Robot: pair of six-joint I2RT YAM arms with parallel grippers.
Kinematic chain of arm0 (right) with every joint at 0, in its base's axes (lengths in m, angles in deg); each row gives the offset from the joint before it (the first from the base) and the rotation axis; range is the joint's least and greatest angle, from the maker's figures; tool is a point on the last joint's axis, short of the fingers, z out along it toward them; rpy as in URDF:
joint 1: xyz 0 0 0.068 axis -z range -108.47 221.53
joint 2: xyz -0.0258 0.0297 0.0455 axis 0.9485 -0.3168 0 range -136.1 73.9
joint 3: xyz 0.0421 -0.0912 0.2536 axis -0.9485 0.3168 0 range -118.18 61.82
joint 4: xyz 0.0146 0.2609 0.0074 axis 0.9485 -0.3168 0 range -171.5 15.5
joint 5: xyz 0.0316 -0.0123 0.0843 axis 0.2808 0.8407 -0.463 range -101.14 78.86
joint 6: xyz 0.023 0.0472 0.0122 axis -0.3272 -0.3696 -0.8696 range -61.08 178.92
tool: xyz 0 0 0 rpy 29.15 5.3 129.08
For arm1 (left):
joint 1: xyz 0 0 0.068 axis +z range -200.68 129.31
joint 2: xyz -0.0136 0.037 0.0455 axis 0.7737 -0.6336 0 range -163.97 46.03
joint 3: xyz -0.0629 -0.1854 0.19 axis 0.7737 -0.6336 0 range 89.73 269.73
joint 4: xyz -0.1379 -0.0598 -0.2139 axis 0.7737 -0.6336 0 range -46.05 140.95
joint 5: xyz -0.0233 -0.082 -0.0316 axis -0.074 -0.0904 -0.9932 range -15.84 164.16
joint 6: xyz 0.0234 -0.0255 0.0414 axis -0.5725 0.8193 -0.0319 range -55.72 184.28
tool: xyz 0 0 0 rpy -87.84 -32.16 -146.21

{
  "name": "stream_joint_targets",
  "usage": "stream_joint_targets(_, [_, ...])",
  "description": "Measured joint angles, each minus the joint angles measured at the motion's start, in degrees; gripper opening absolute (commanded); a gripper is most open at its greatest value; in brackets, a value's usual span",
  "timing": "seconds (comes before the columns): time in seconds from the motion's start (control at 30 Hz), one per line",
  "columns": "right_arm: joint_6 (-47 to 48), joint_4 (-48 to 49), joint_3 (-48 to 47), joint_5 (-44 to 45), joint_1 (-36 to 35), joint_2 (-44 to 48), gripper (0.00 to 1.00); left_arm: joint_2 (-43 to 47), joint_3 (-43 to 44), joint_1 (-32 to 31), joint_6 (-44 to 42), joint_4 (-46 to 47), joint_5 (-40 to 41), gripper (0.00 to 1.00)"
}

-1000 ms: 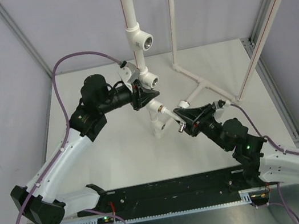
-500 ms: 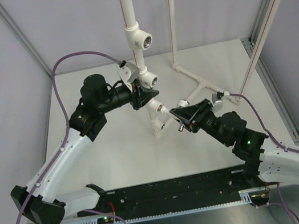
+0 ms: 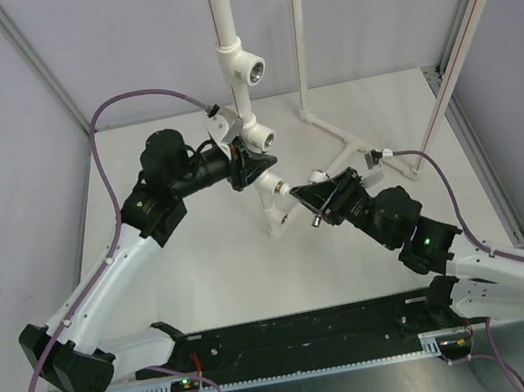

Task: Install the water faucets
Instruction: Screw the water faucet onto the adaptor.

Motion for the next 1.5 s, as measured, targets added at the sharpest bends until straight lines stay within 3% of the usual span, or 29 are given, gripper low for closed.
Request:
stream_joint_targets(0.13, [16.04,1.86,-0.72,3.87,-3.41,0.00,0.00,-0.09,0.00,0.09,0.04,0.07,-0.09,0.09])
stream_joint_targets(0.3, [49.92,8.13,-1.22,13.31,-11.52,-2.36,0.00,-0.07,0.00,0.09,-0.02,-0.04,-0.46,0.09])
stream_joint_targets(0.47, [80.63,16.24,-0.96,16.55,-17.62,-6.10,0.00,-0.09,0.00,0.22,0.04,0.02,-0.15,0.09])
stream_joint_targets(0.63, [97.48,23.26,1.49,16.09,-19.23,-7.89,0.00,-0.09,0.00,0.33,0.04,0.04,-0.02,0.09])
stream_joint_targets(0.87, [96.70,25.86,3.45,9.62,-15.91,-7.37,0.00,-0.11,0.00,0.66,0.04,0.13,0.33,0.01])
stream_joint_targets(1.1, [89.53,26.08,5.03,-1.60,-9.27,-5.97,0.00,-0.11,0.00,0.85,0.04,0.20,0.44,0.08])
stream_joint_targets(1.23, [85.55,25.44,5.03,-5.86,-6.51,-5.55,0.00,-0.13,0.00,0.96,0.04,0.24,0.79,0.04])
stream_joint_targets(1.5, [69.59,23.50,4.37,-2.62,-6.23,-4.79,0.00,-0.13,0.00,0.96,0.00,0.22,0.35,0.00])
